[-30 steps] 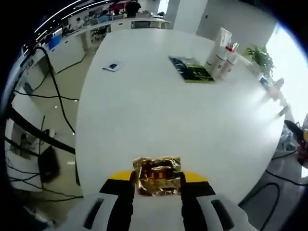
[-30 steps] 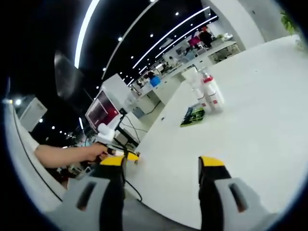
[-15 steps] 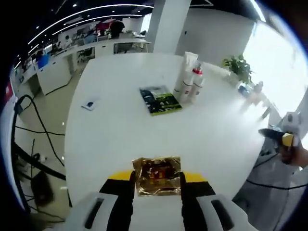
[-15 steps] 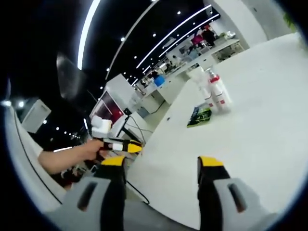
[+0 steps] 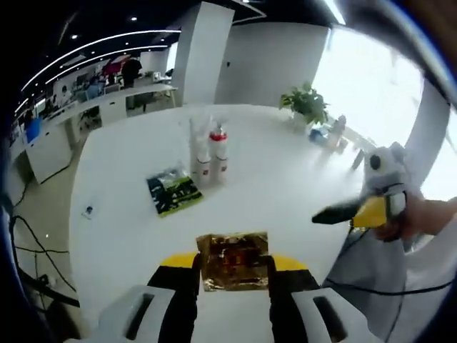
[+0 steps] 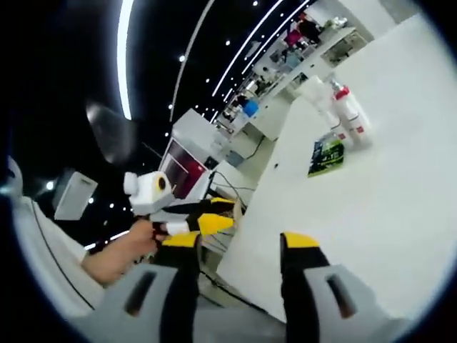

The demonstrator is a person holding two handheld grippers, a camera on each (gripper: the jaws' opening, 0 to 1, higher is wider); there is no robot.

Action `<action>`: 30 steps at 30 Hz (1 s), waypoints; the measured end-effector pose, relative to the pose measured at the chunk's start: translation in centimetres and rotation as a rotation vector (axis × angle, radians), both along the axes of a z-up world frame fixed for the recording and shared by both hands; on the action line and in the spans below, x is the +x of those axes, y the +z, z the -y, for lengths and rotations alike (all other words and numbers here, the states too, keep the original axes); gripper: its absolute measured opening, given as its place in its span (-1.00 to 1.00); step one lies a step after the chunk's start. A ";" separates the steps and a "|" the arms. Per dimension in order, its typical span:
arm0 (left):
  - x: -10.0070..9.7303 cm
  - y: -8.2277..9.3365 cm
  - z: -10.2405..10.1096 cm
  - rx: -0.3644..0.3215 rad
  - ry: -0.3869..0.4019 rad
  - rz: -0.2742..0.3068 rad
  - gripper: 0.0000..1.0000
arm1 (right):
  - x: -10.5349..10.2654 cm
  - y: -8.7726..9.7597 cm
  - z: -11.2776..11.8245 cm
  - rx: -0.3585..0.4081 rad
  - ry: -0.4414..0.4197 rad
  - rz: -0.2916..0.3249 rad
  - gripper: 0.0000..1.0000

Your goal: Arrange the skincare products in the storage area until every visible bottle or jar stands upright without overlapping.

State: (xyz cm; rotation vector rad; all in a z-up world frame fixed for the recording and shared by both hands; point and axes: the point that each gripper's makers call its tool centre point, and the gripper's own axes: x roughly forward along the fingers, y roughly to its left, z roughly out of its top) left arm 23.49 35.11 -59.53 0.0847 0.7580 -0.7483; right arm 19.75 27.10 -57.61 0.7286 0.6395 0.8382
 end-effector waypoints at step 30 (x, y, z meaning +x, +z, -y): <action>-6.2 1.6 7.0 -0.096 -0.237 -0.032 -0.10 | -1.8 -0.4 -0.7 0.134 0.102 -0.203 -0.95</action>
